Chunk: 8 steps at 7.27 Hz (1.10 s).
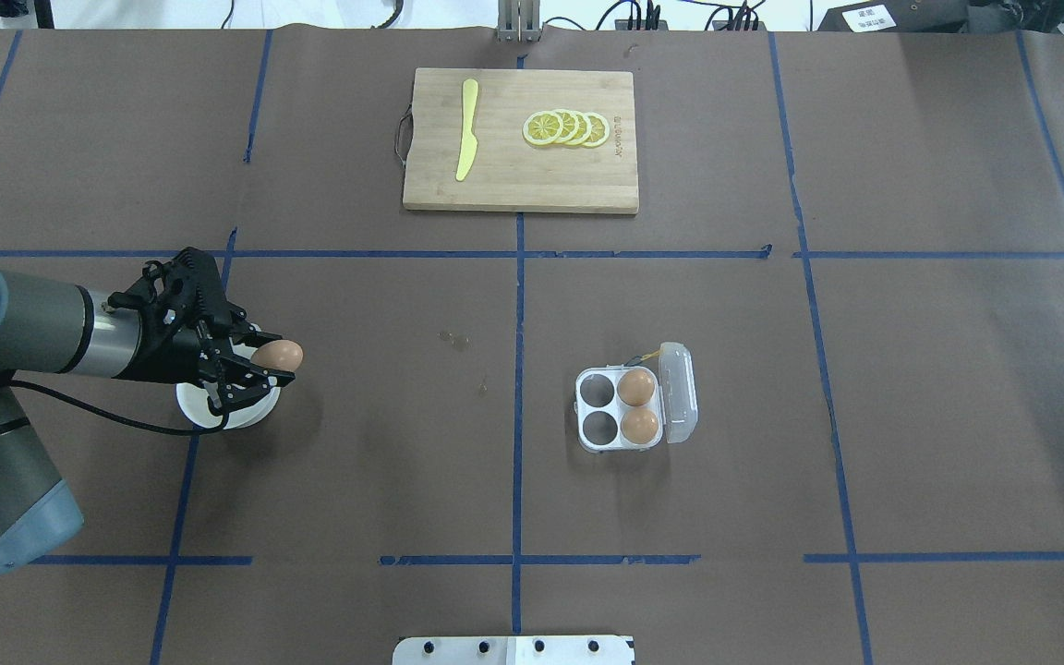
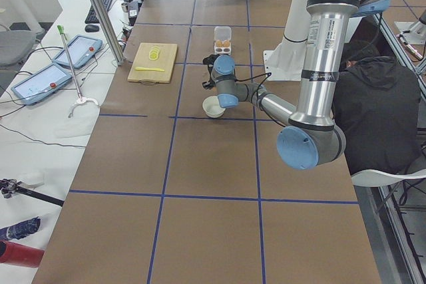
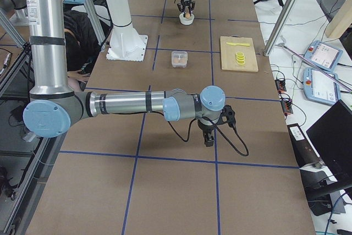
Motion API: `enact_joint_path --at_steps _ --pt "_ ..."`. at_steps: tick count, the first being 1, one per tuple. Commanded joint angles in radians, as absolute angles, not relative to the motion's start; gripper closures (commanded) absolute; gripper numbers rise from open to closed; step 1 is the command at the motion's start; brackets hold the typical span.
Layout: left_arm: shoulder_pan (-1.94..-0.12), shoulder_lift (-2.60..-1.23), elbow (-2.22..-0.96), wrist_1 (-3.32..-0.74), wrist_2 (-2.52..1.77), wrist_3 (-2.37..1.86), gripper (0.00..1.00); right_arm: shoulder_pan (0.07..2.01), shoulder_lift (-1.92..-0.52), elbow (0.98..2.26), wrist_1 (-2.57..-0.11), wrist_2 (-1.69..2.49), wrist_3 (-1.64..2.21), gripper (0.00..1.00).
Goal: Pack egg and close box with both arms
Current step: 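Lift the egg with the left gripper and carry it to the egg box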
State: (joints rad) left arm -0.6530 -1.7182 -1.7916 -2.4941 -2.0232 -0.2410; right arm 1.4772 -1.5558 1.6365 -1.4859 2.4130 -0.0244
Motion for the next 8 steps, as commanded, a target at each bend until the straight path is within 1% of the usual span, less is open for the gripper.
enact_joint_path --at_steps 1,3,4,6,8 --pt "-0.641 -1.845 -1.766 -2.496 -2.02 -0.433 0.67 1.477 -1.559 1.635 -1.486 2.413 -0.025 0.0" --pt "-0.569 -1.96 -1.749 -2.503 -1.976 -0.57 0.66 1.477 -1.562 1.635 -1.486 2.413 -0.025 0.0" --pt "-0.502 -2.004 -1.747 -2.505 -1.854 -0.595 0.66 1.477 -1.562 1.635 -1.486 2.413 -0.025 0.0" --pt "-0.431 -2.045 -1.74 -2.51 -1.761 -0.598 0.66 1.479 -1.562 1.635 -1.486 2.413 -0.025 0.0" --pt "-0.338 -2.08 -1.669 -2.589 -1.61 -0.592 0.65 1.48 -1.562 1.635 -1.486 2.413 -0.023 0.0"
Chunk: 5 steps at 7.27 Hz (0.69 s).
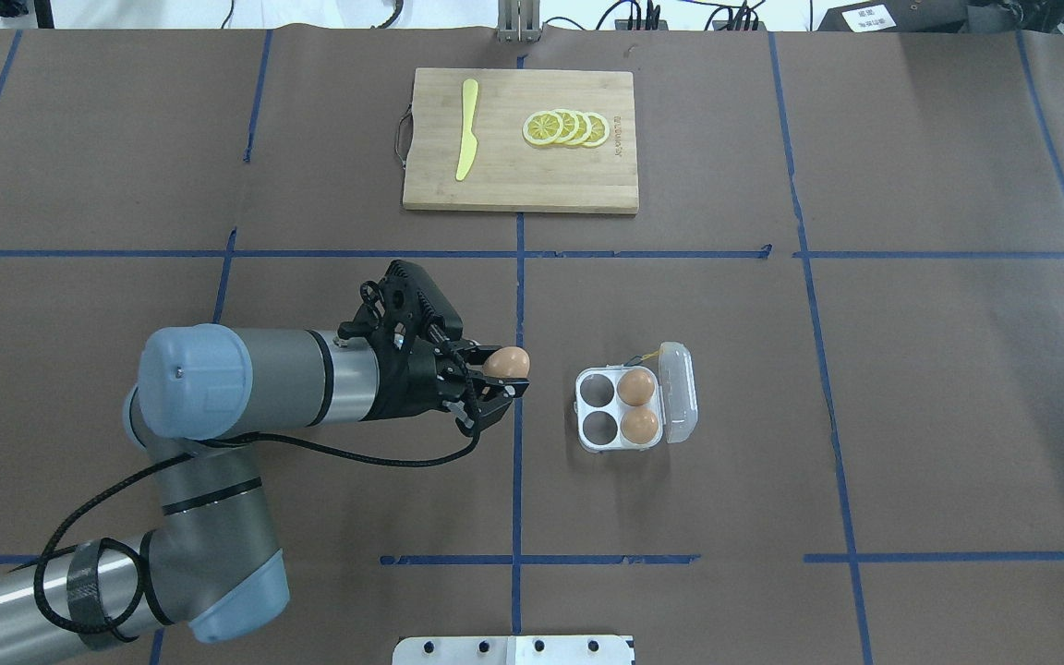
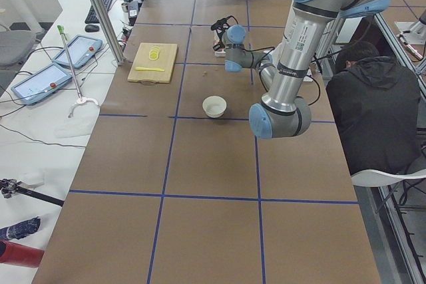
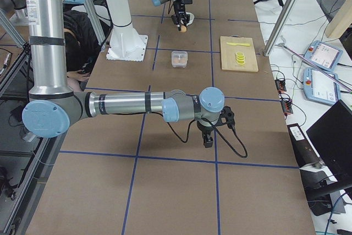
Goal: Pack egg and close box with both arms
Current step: 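Lift the egg with the left gripper and carry it to the egg box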
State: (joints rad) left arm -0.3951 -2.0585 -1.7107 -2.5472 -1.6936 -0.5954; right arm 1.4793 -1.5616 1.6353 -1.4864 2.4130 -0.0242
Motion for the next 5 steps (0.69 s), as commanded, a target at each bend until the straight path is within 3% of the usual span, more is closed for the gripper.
enact_joint_path --at_steps 1,5 --pt "-0.322 -2.104 -1.628 -2.592 -1.576 -0.591 0.65 1.486 -1.562 1.635 -1.486 2.413 -0.023 0.0" --pt "-0.261 -2.196 -1.516 -2.638 -1.494 -0.51 0.65 1.491 -1.56 1.634 -1.486 2.414 0.001 0.0"
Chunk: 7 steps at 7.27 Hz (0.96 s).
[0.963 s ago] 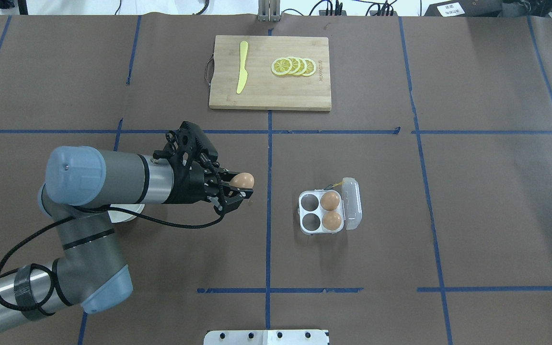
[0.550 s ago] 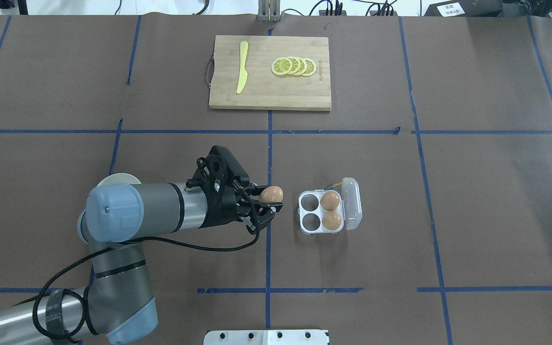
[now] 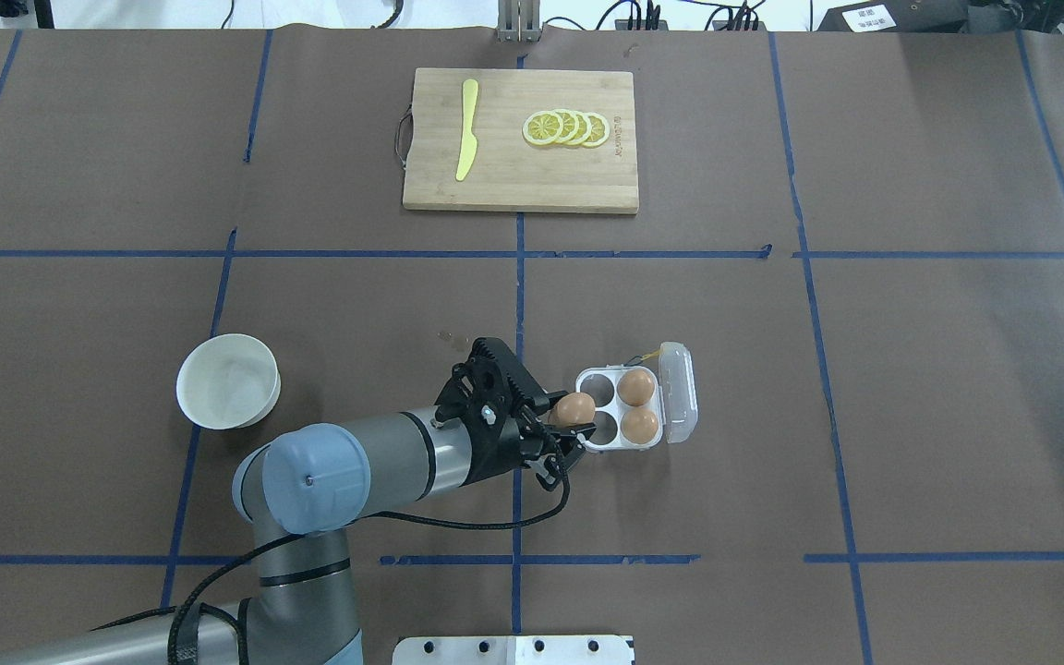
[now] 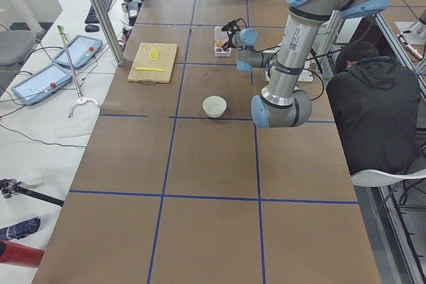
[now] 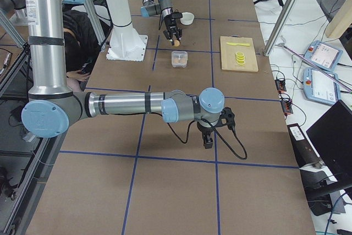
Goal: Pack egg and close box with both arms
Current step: 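Lower the egg into the empty cup with the left gripper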
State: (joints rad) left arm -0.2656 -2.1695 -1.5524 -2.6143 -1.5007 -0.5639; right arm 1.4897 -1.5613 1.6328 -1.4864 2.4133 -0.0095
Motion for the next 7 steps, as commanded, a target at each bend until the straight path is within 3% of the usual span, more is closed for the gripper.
enact_joint_path --at_steps 1,7 --pt "-0.261 -2.204 -1.511 -2.648 -1.494 -0.468 0.65 1.494 -1.559 1.634 -1.486 2.414 0.003 0.0" --pt "-0.264 -2.25 -1.412 -2.7 -1.462 -0.383 0.63 1.512 -1.56 1.628 -1.486 2.414 0.008 0.0"
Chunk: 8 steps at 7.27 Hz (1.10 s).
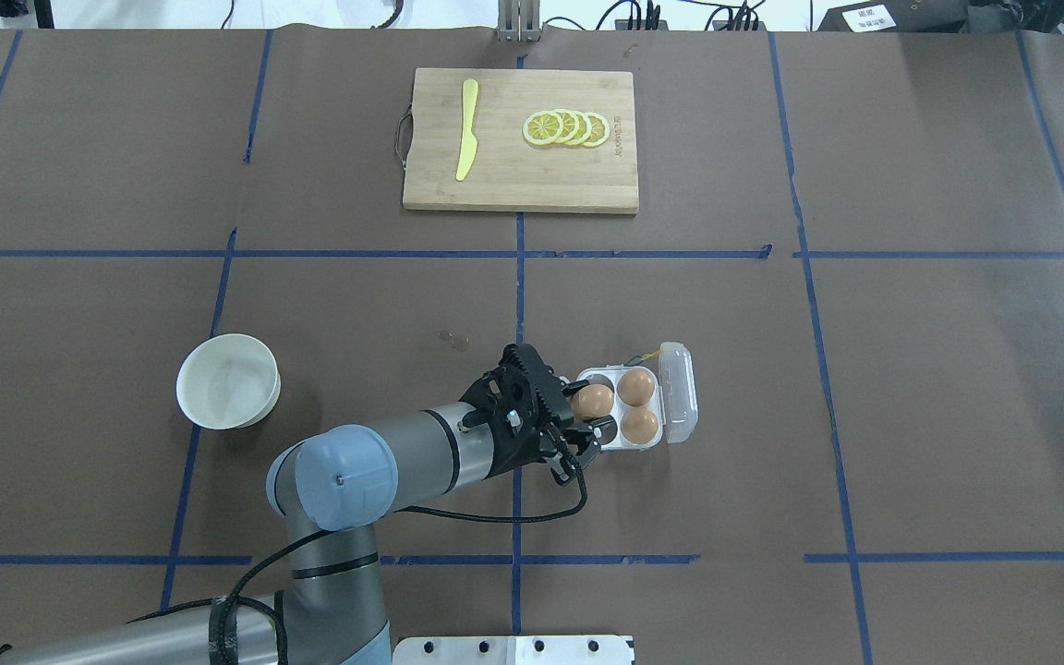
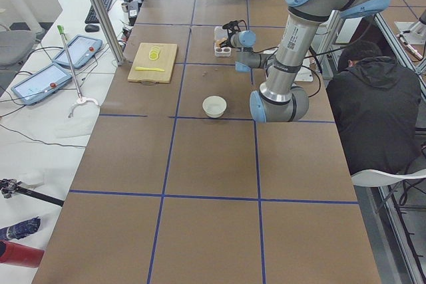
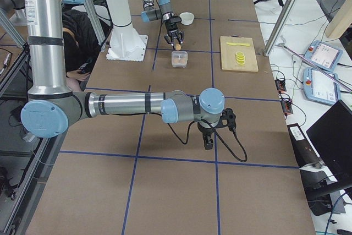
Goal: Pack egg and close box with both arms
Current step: 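Lower the egg into the empty cup with the left gripper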
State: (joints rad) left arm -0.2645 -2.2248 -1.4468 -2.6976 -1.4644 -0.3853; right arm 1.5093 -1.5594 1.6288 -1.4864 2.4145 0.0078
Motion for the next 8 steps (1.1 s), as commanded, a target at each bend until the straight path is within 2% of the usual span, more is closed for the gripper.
enact_joint_path --at_steps 1,8 --pt "-0.264 -2.27 -1.387 -2.7 -1.462 -0.383 0.63 1.517 -1.562 1.628 -1.486 2.413 0.008 0.0" --pt "-0.261 -2.299 -1.342 -2.7 -1.466 -0.383 0.56 1.536 -1.565 1.618 -1.486 2.414 0.008 0.0"
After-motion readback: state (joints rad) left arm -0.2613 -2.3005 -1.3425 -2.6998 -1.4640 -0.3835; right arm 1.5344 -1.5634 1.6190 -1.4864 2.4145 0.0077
